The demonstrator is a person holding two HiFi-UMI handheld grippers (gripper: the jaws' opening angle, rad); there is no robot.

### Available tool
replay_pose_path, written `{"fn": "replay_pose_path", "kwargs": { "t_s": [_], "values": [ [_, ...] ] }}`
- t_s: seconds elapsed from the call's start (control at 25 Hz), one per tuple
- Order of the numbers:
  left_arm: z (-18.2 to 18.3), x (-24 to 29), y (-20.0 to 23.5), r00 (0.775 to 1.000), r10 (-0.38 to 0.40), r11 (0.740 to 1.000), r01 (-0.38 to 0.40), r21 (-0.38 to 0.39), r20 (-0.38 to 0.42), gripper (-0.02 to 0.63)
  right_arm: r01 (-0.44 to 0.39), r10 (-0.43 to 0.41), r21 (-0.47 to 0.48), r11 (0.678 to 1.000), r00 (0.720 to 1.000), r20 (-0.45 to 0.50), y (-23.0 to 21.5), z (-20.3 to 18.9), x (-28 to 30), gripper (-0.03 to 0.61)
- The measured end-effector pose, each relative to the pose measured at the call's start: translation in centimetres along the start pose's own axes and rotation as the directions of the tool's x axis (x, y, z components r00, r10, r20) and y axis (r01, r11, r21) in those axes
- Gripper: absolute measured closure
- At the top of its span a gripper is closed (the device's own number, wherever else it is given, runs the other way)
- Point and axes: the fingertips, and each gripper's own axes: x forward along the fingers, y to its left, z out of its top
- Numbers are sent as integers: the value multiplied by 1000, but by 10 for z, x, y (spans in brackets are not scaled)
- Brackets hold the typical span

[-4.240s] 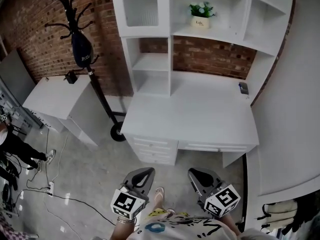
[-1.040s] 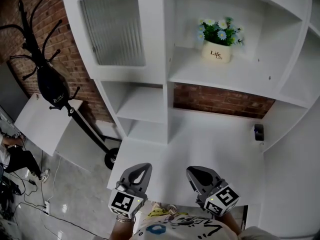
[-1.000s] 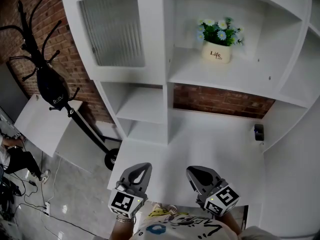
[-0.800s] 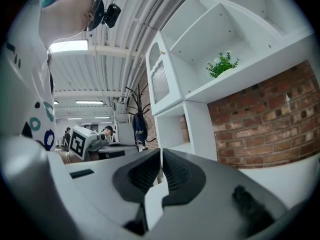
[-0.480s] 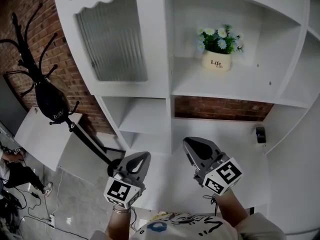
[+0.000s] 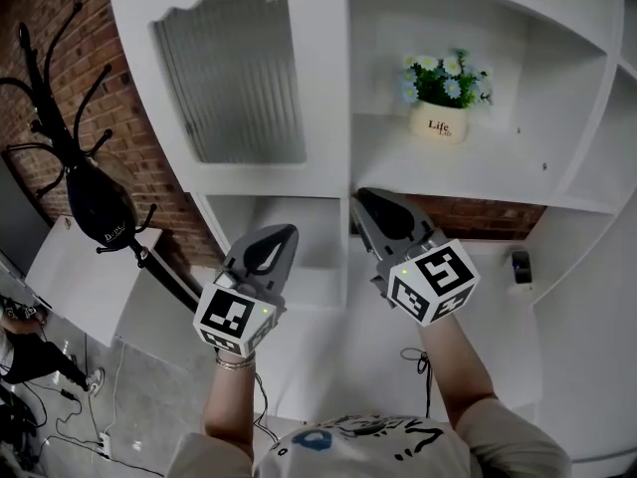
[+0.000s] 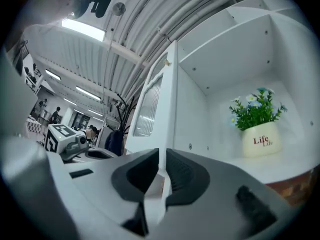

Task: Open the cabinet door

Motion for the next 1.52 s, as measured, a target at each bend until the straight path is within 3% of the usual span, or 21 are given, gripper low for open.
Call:
{"fn": "replay_pose_path", "kwargs": {
  "t_s": [0.12, 0.16, 0.2, 0.24, 0.44, 0.68, 1.12, 1.52],
  "values": [
    [9, 11, 0, 999, -32, 999, 32, 23, 6, 599, 24, -24, -4, 1000, 999, 24, -7, 13, 13, 544],
    [9, 13, 0, 999, -42, 999, 42, 24, 2, 598, 17, -17, 1, 1000, 1000, 23, -7, 16, 17, 510],
    [9, 15, 0, 999, -48, 999, 48, 23, -3, 598, 3, -3, 8, 1000, 1000, 20, -6, 17, 22, 432],
    [9, 17, 0, 999, -51, 998, 51, 21, -7, 599, -11, 11, 15, 1000, 1000, 19, -6, 19, 26, 425],
    [12, 20, 1, 998, -58, 998, 58, 14, -18, 598, 23, -23, -9, 1000, 1000, 10, -8, 21, 35, 426],
    [15, 11, -7, 997, -71, 997, 70, 20, 5, 598, 30, -29, 54, 998, 999, -19, 3, 25, 28, 460],
    [-8, -36, -47, 995, -94, 995, 92, -44, -46, 598, -159, 156, 86, 984, 987, 43, 62, 42, -13, 495],
    [-23, -72, -65, 995, -61, 995, 55, -79, -79, 599, -361, 355, 95, 928, 932, 72, 125, 56, -33, 503]
  ]
}}
